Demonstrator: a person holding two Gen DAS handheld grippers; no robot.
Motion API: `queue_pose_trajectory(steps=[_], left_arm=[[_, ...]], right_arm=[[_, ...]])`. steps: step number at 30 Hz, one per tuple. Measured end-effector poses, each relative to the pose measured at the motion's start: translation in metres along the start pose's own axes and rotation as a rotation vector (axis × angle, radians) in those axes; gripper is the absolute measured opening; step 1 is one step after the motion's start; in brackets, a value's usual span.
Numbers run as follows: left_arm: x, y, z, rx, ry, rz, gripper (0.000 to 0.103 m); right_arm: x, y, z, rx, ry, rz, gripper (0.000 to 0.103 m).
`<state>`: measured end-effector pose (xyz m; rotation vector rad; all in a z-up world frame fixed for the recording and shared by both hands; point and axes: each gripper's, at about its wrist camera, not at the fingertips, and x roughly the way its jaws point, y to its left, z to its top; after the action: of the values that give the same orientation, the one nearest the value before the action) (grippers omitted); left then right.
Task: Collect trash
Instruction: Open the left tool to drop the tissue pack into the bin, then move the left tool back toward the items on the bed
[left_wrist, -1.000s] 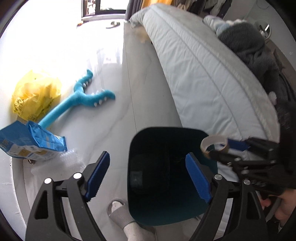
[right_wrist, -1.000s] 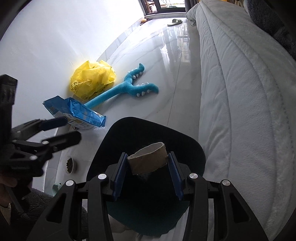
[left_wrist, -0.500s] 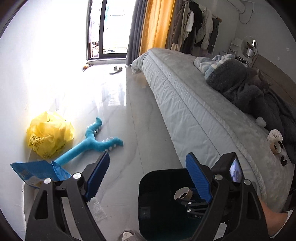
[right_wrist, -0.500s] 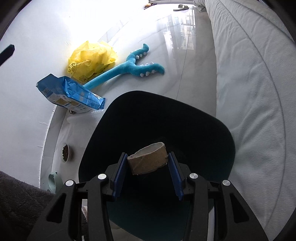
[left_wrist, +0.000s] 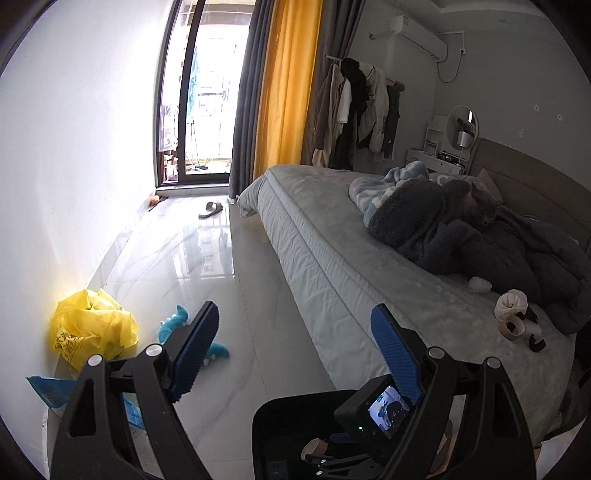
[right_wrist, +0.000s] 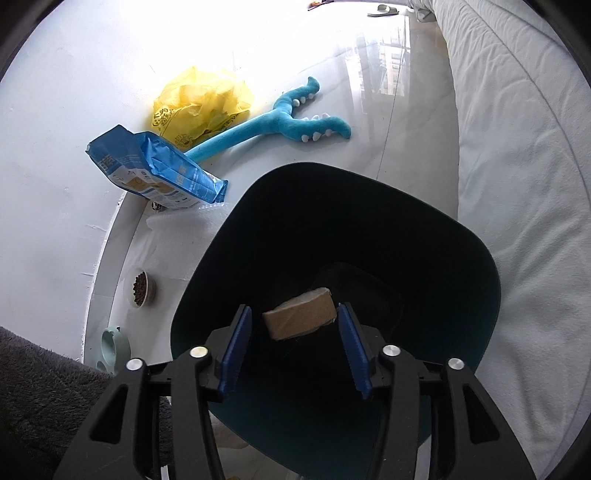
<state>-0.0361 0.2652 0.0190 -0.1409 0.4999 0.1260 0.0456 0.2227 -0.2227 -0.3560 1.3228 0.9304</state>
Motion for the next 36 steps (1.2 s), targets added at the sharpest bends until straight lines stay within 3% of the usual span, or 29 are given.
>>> queue_pose_trajectory(steps=[4, 9, 18, 23, 36], left_arm=[[-0.005, -0.009, 0.003, 0.01, -0.018, -0.009, 0.087], [-0.011, -0.017, 0.01, -0.003, -0.049, -0.021, 0.092], [-0.008, -0.032, 0.016, -0.011, -0.038, -0.046, 0.095], [-0.004, -0.053, 0.02, 0.001, -0.031, -0.065, 0.096], [0.015, -0.101, 0.028, 0.026, -0.02, -0.114, 0.097]], right_arm=[[-0.013, 0.004, -0.002, -0.017, -0.02, -0.015, 0.064], [-0.038, 0.004, -0.003, -0.035, -0.066, -0.023, 0.066], [-0.108, -0.009, -0.005, -0.033, -0.228, -0.018, 0.069], [-0.142, -0.027, -0.012, -0.021, -0.305, -0.044, 0.075], [-0.206, -0.085, -0.048, 0.026, -0.412, -0.115, 0.077]])
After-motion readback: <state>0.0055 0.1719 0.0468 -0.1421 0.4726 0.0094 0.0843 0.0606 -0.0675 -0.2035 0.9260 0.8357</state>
